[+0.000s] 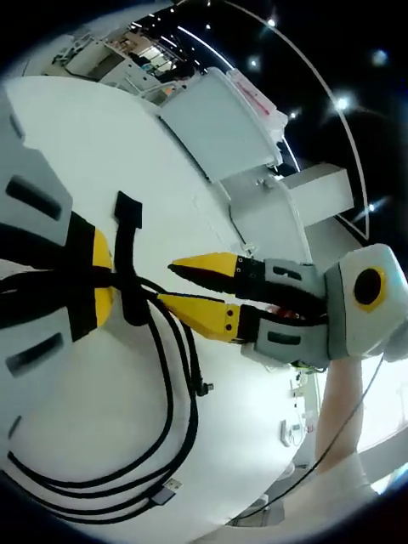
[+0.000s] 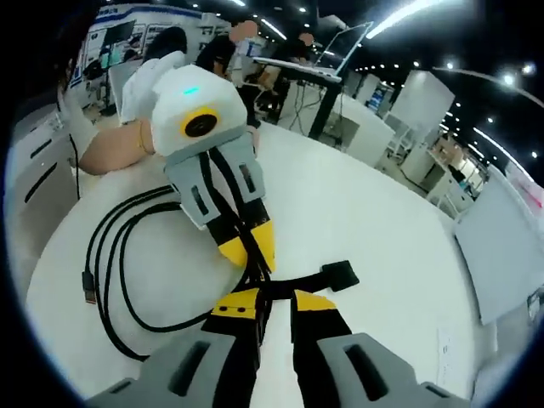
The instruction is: Coil the Type-C to USB data cable on the desktop and secure it with Velcro straps.
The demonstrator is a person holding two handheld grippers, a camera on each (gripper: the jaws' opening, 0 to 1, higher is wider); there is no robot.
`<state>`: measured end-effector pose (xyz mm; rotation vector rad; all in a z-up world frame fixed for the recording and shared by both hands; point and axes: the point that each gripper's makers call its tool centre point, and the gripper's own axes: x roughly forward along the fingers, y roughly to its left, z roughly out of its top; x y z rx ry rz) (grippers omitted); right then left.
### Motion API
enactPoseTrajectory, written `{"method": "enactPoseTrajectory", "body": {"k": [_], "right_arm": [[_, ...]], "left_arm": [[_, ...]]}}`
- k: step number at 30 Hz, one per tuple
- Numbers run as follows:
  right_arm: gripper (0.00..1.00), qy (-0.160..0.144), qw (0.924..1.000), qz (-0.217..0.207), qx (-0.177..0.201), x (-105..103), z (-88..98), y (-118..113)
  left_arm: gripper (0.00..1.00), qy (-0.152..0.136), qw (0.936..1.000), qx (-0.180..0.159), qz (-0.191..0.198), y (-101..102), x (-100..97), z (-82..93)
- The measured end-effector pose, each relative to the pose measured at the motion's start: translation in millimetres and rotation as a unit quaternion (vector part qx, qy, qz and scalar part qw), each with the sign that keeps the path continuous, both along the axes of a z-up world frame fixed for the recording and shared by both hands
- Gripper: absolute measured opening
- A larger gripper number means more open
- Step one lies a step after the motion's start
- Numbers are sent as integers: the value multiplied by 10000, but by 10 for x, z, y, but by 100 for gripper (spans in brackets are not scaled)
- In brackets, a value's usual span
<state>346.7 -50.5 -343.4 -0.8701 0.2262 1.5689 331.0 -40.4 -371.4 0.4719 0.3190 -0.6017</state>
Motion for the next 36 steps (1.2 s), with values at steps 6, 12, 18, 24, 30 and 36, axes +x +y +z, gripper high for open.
{"method": "enactPoseTrajectory", "body": {"k": [6, 12, 18, 24, 30, 36], "right_arm": [[15, -359, 9876, -766, 1324, -89, 542, -179], [15, -2155, 9741, -314, 611, -554, 290, -146], [14, -3557, 9321, 457, -514, -472, 13, -179], [14, -4115, 9023, 931, -888, -360, -164, -77], [14, -4168, 8978, 1045, -964, -273, -325, -10], [2, -4518, 8784, 1270, -907, -323, -293, 79]], "left_arm": [[5, -39, 9943, -333, 1014, 227, 147, 102], [5, -7, 9864, -295, 1617, 348, 211, 95], [5, 17, 9893, -351, 1418, 248, 197, 75], [5, 42, 9886, -473, 1428, 300, 210, 102], [5, 62, 9877, -535, 1468, 361, 213, 93], [5, 110, 9872, -665, 1444, 334, 196, 84]]}}
